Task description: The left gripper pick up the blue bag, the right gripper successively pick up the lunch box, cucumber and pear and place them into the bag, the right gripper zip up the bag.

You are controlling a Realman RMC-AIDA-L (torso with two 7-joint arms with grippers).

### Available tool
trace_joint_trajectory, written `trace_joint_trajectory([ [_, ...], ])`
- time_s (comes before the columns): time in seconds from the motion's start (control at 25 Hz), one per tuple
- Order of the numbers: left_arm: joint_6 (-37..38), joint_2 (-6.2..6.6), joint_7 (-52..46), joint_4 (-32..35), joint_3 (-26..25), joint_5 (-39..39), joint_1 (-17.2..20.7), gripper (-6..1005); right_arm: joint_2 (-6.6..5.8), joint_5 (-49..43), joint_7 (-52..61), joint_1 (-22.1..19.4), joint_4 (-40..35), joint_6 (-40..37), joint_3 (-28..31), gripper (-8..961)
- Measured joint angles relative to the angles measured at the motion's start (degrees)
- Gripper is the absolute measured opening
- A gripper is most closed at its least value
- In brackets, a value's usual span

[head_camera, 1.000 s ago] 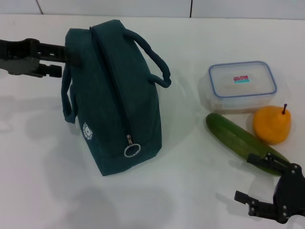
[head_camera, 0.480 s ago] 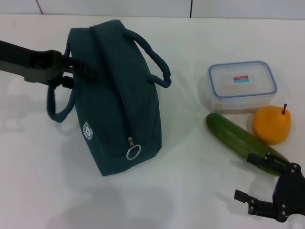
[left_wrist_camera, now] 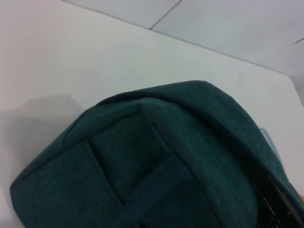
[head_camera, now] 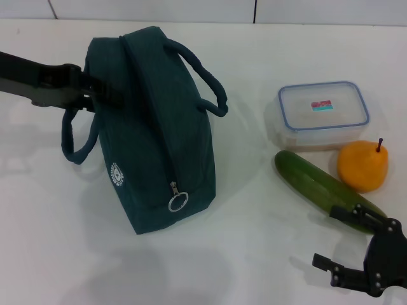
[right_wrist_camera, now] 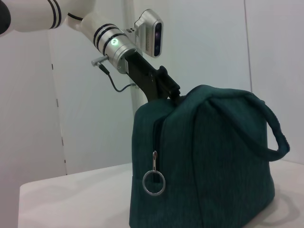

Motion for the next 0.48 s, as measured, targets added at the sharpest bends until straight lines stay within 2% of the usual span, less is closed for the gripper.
trace_joint_trajectory([
  [0.08,0.0,0.05,0.2,-0.5,0.0,-0.1,0.1,733,0.0,0.0,0.0,0.0,0.0,0.0,-0.1,838],
  [0.28,0.1,0.18,2.1,-1.8,0.0,-1.7,0.2,489,0.07,0.0,0.1,0.1,0.0,0.0,0.0,837],
  [0.48,0.2,0.23,2.4,-2.0,0.3,-2.0,0.2,287,0.09,0.0,0.2,0.1,0.0,0.0,0.0,835],
])
